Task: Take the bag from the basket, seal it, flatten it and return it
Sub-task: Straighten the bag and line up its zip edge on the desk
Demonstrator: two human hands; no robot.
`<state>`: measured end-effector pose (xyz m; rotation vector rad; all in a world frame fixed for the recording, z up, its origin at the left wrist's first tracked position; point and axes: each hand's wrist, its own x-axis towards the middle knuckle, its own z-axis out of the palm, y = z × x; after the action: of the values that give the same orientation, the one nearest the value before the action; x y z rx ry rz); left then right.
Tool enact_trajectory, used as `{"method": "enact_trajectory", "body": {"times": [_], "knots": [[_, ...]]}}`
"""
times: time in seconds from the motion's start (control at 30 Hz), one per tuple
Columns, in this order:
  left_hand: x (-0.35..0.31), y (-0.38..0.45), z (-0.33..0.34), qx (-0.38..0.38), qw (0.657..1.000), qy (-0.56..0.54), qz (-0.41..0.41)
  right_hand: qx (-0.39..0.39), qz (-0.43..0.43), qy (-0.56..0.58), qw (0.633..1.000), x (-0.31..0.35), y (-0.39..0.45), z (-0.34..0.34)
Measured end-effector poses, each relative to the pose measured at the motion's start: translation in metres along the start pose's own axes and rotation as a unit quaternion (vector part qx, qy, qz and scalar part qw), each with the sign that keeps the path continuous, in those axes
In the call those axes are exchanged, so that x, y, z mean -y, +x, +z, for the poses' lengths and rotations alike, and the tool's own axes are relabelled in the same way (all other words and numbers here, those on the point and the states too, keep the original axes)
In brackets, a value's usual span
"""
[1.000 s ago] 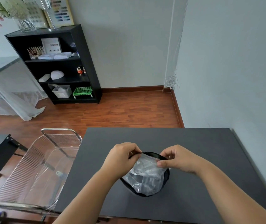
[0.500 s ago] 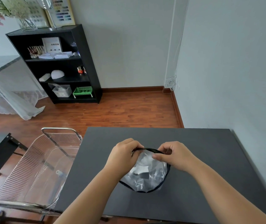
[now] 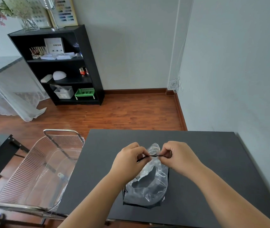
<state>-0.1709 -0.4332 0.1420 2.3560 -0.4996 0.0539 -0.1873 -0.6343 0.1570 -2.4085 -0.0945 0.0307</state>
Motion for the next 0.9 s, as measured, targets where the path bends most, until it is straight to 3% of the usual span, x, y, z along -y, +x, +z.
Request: {"method": "enact_trajectory", "body": {"times": [0.13, 0.23, 0.33, 0.43, 0.6, 0.7, 0.77, 0.9], "knots": [[-0.004, -0.006, 0.002, -0.045, 0.999, -0.002, 0.011, -0.019, 0.053, 0.06, 0.997, 0.004, -0.001, 0.002], [-0.012, -0.016, 0.002, -0.006, 0.999, -0.043, 0.016, -0.02, 0.105, 0.156, 0.982, 0.007, -0.001, -0.001], [-0.021, -0.024, 0.006, 0.038, 0.998, 0.017, 0.054, -0.01, 0.144, 0.25, 0.957, 0.009, 0.0, -0.003], [-0.025, -0.027, 0.013, 0.035, 0.995, 0.078, 0.055, -0.007, 0.157, 0.289, 0.945, 0.011, 0.0, -0.003], [-0.023, -0.026, 0.011, -0.026, 0.992, 0.104, 0.063, 0.018, 0.158, 0.346, 0.925, 0.012, -0.001, 0.002], [-0.025, -0.026, 0.004, -0.033, 0.994, 0.071, 0.078, 0.027, 0.146, 0.389, 0.909, 0.011, -0.002, 0.001], [-0.024, -0.025, -0.006, -0.029, 0.998, 0.032, 0.045, 0.019, 0.124, 0.414, 0.902, 0.01, -0.002, -0.002], [-0.02, -0.018, -0.023, -0.002, 1.0, -0.027, 0.007, 0.084, 0.053, 0.332, 0.938, -0.004, -0.008, -0.007]]}}
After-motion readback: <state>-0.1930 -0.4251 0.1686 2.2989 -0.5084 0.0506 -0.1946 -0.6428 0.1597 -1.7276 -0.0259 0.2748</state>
